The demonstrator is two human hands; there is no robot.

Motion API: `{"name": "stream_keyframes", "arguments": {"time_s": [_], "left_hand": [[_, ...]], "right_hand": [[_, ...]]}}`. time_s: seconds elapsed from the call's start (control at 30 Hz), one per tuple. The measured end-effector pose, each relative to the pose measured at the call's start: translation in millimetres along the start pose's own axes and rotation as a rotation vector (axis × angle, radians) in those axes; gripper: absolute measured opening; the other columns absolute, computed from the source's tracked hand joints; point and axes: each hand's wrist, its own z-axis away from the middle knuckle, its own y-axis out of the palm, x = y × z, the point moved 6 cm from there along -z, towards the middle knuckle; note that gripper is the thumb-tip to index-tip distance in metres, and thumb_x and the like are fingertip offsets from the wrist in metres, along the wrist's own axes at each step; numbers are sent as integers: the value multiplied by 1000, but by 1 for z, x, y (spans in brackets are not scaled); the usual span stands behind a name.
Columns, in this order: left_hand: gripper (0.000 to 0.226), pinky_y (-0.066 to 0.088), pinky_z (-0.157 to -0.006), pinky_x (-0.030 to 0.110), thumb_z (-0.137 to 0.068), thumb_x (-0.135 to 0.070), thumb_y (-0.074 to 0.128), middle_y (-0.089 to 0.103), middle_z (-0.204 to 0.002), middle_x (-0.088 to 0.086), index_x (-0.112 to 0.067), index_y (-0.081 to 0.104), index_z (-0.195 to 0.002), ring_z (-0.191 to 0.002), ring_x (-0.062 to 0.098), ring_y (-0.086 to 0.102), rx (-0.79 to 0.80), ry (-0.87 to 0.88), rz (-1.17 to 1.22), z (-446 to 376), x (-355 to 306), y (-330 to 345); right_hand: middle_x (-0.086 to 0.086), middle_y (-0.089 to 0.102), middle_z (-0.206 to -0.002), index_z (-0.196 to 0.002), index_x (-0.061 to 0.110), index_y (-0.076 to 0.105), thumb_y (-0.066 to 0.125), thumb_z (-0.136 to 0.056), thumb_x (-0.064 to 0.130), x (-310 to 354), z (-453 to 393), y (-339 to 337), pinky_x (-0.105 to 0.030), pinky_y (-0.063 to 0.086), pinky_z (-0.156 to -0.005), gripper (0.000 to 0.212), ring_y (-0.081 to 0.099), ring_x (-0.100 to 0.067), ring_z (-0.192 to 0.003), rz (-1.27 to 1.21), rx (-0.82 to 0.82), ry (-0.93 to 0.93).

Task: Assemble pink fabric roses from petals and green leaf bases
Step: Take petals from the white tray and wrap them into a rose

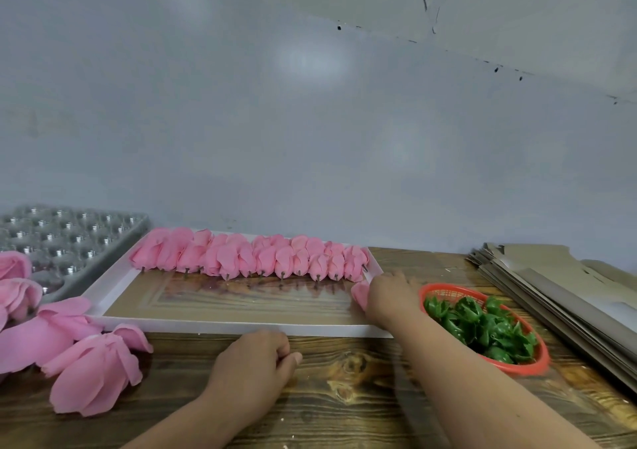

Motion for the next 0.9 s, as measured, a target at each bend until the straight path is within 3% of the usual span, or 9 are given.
{"name": "stream_keyframes", "arguments": {"time_s": [0.07,0.2,0.37,0.47,0.6,0.73,0.83,0.9], "left_hand": [[34,33,-53,21,-90,-47,55,51,-64,-10,-23,47,-66,-64,3,47,-2,-1,-11,1,-1,-1],[36,40,-63,26,-90,-44,57,52,-64,-9,-23,47,-63,-68,7,52,-2,-13,49,3,-3,-3],[37,34,-54,19,-90,-32,63,45,-48,-6,-22,50,-57,-47,2,41,7,-39,308,1,-5,-3],[36,44,-59,24,-90,-24,64,51,-47,-4,-20,54,-56,-48,6,48,55,-114,522,0,-4,2],[22,53,-63,31,-90,-21,64,59,-49,-5,-18,65,-67,-51,7,56,49,-150,601,-1,-2,3],[17,53,-63,28,-89,-20,65,66,-55,-5,-23,68,-72,-54,6,62,52,-177,650,-1,0,3],[17,53,-60,27,-89,-20,65,66,-55,-2,-19,68,-73,-53,8,61,65,-191,669,0,0,3],[17,52,-57,25,-89,-18,64,65,-55,-1,-16,68,-73,-53,9,59,73,-205,685,1,-1,2]], "right_hand": [[-9,56,-118,-107,13,57,46,-90,34,4,3,-3,-43,33,-97,29,42,-28,-116,-4,-7,3],[-7,60,-104,-84,23,49,41,-89,32,14,7,-6,-42,35,-88,13,49,-29,-99,-47,61,-11],[-5,53,-80,-81,15,53,37,-83,31,28,3,-6,-34,45,-78,23,51,-27,-76,-276,160,45],[-2,49,-74,-79,13,50,44,-88,35,28,6,-9,-29,42,-70,24,51,-24,-78,-280,166,22],[-3,51,-74,-77,11,52,46,-90,37,28,8,-15,-24,40,-64,29,57,-23,-82,-282,130,-17],[-2,44,-59,-56,14,36,54,-83,24,24,12,-18,-23,28,-49,33,42,-15,-55,-429,104,12],[-14,66,-73,-61,9,47,59,-78,16,23,15,-16,-30,48,-62,22,56,-21,-67,-587,83,24],[-22,69,-82,-68,7,52,62,-77,12,23,17,-17,-33,50,-69,14,57,-21,-69,-678,58,25]]}}
